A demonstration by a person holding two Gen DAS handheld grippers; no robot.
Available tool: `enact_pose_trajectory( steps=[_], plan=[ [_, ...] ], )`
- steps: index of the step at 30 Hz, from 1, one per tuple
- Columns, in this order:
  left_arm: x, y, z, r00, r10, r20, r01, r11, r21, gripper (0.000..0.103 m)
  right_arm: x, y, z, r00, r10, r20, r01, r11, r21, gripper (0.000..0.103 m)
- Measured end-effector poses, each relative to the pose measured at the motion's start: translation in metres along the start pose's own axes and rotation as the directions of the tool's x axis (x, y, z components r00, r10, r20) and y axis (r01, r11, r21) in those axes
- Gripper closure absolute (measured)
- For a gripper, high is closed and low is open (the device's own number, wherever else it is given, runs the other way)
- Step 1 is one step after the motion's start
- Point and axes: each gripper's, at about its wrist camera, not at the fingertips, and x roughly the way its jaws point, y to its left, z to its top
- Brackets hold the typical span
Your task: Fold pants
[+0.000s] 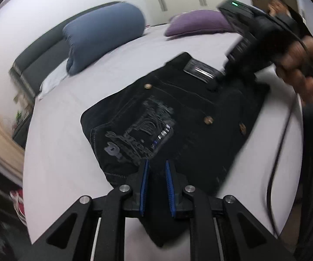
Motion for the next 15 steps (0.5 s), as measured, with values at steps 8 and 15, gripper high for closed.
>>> enact_pose_trajectory(
  steps=[8,15],
  plan=[
    [-0.034,0.085,0.009,0.99,-0.07,0.121,0.108,0.932,-0.347,0.022,-0.053,0.036,0.0,0.971,0.215,0.101,-0.206,0.974,-0.093,0.096],
    [0.057,0.1,0.02,0.741,-0.656,0.144,0.601,0.553,-0.577,0.039,0.022,0.01,0.001,0.946,0.28,-0.161,-0.278,0.96,0.034,0.102]
  ],
)
